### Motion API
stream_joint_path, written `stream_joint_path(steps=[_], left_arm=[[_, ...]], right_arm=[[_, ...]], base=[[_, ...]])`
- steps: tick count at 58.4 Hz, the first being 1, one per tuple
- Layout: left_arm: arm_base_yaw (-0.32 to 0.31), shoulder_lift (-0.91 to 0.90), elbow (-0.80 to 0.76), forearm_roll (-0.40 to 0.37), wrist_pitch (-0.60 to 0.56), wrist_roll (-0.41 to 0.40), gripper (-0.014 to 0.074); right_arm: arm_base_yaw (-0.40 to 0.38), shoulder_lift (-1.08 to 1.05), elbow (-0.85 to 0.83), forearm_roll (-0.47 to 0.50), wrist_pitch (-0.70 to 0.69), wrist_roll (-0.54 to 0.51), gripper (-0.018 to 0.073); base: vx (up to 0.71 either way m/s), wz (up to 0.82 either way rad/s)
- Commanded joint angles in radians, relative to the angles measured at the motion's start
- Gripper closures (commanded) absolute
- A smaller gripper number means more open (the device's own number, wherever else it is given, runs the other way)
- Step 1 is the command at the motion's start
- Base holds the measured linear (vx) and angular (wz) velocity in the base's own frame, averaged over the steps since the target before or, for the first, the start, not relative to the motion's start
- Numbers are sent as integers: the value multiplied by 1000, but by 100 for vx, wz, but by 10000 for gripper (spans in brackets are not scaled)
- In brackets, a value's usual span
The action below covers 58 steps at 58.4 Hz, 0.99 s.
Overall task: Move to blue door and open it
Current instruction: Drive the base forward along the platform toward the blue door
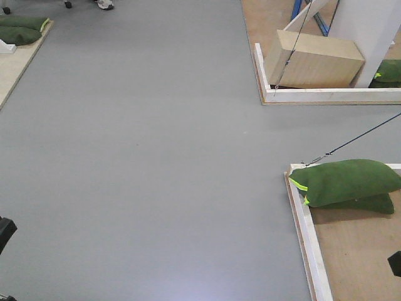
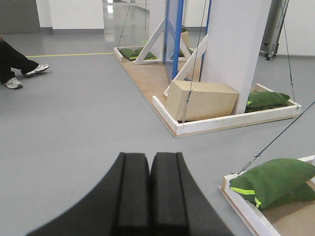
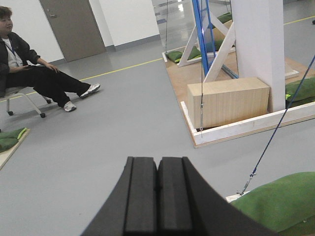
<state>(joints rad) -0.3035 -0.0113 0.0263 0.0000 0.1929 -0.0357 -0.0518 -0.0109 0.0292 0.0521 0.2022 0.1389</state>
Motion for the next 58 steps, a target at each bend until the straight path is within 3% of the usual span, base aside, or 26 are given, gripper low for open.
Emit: stream_joint_path(steps=[1,58], left_arm=[[-3,-13,-25,-6,-80,-6,524],[-3,-13,-25,-6,-80,-6,524]], right_arm=[[0,-15,3,-3,-81,-2,561],[0,-15,3,-3,-83,-2,561]], base=[[0,0],[0,0]])
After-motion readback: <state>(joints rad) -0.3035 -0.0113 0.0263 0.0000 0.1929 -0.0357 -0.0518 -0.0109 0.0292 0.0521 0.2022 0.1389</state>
